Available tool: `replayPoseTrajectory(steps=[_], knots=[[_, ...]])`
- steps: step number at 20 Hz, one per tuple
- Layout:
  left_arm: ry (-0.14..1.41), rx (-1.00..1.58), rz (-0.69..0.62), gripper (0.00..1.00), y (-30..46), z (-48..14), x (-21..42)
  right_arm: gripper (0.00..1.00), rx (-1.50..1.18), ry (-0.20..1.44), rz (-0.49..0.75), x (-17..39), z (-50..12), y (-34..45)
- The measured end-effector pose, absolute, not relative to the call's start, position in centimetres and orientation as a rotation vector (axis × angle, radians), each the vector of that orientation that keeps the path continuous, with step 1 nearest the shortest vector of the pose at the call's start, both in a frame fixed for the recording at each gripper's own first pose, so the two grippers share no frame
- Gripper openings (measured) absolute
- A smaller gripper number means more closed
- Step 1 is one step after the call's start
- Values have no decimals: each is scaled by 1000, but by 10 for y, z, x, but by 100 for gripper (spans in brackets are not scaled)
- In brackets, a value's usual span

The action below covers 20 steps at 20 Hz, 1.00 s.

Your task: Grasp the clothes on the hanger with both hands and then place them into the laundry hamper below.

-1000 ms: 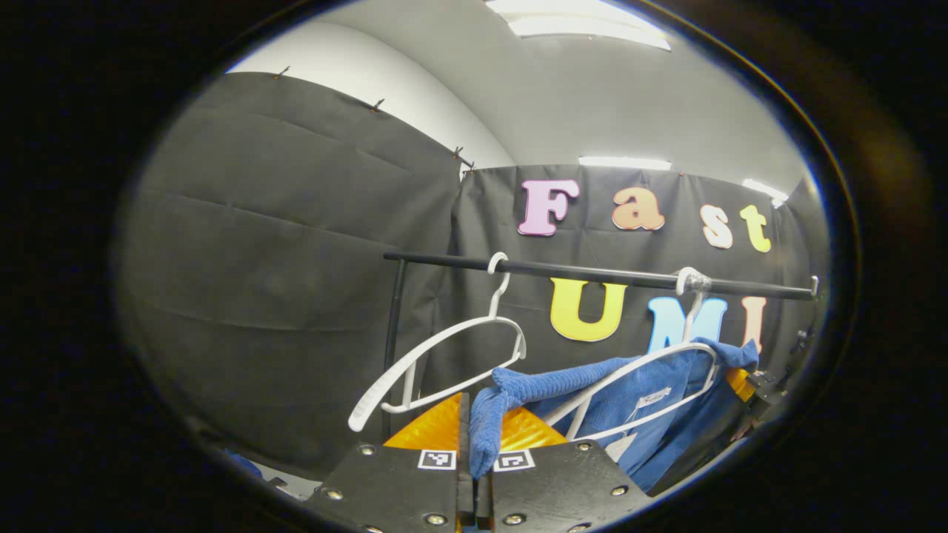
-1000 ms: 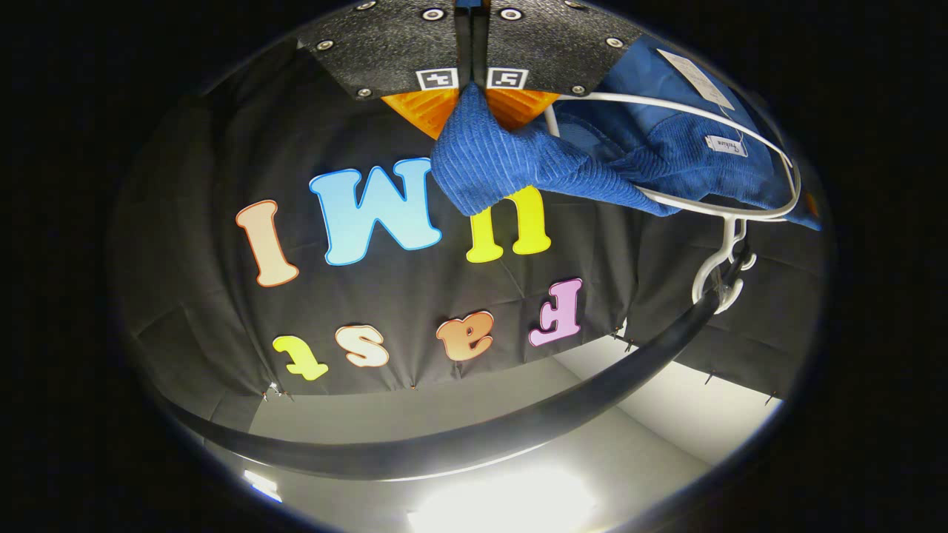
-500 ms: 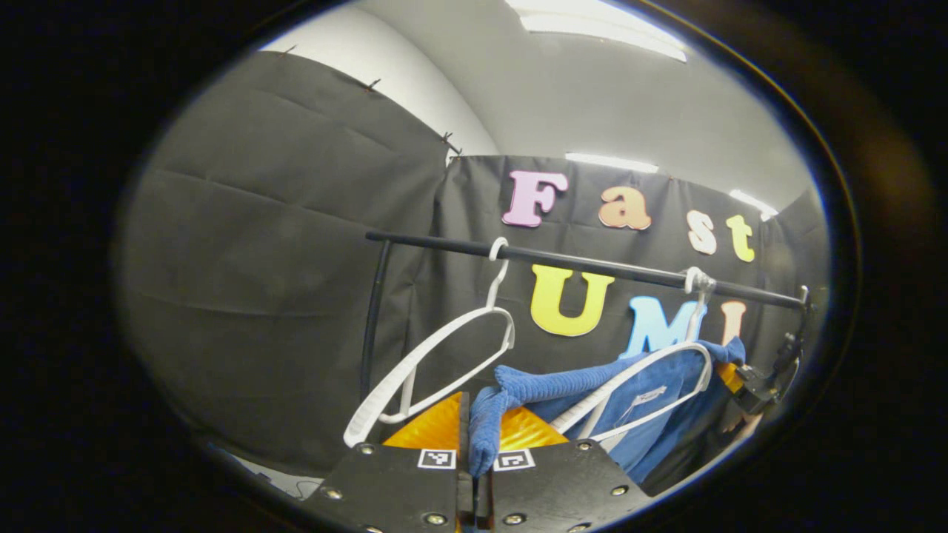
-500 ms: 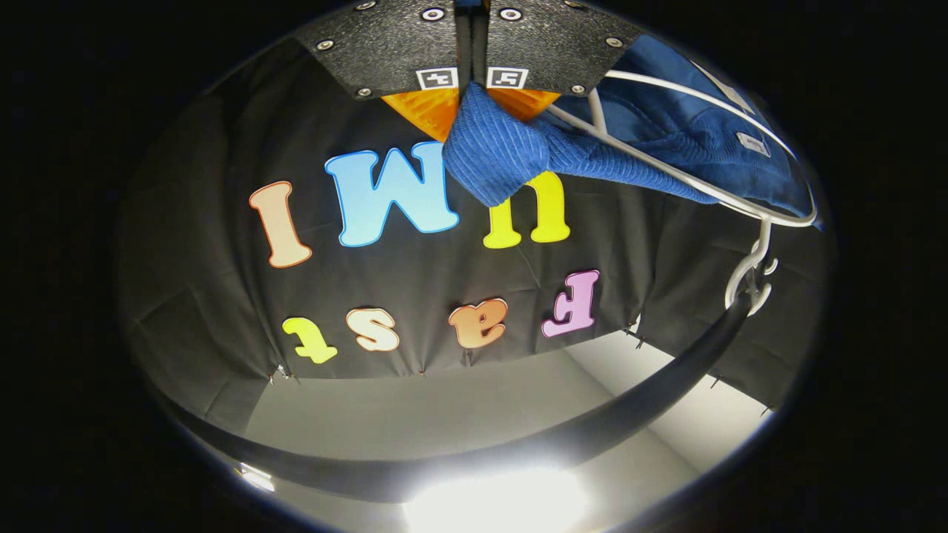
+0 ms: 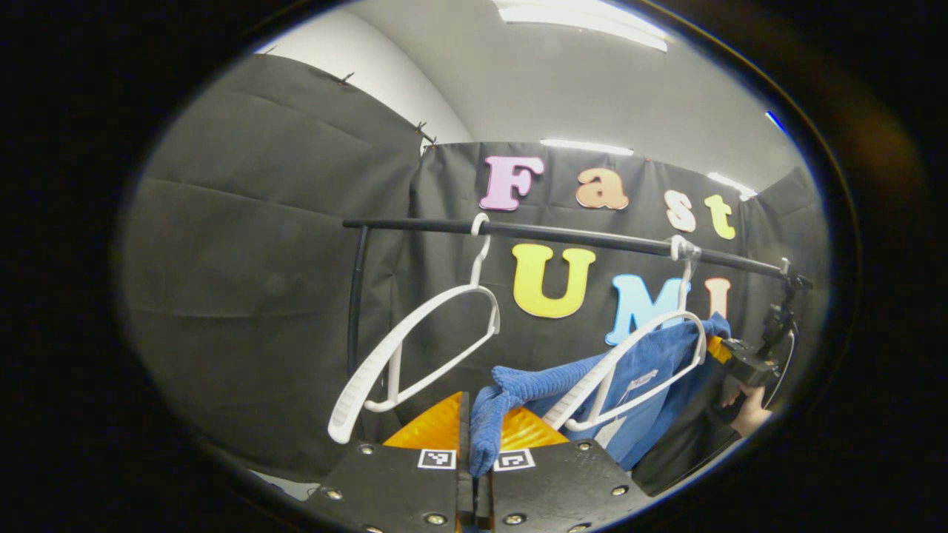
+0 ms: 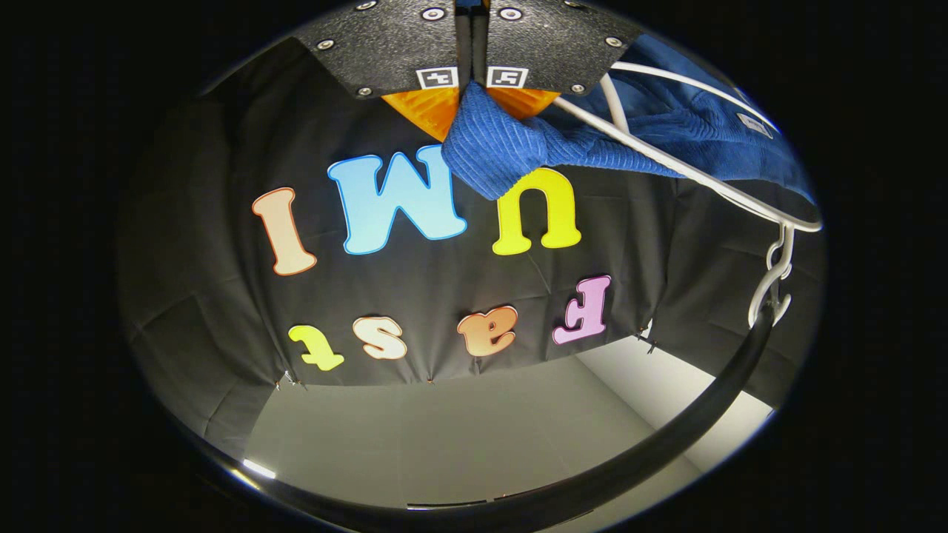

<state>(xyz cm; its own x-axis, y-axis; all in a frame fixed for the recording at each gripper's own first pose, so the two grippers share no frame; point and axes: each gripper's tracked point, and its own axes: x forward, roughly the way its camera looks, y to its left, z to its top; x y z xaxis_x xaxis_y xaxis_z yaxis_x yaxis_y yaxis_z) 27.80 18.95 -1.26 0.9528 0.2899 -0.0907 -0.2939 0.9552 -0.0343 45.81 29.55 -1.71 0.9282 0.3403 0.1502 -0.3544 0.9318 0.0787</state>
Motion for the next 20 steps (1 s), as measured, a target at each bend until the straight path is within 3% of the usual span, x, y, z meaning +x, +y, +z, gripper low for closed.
replayPoseTrajectory(steps=[20], knots=[[126,-160,324,4,172,-79,257,0,-50,-153,375,441,-73,297]])
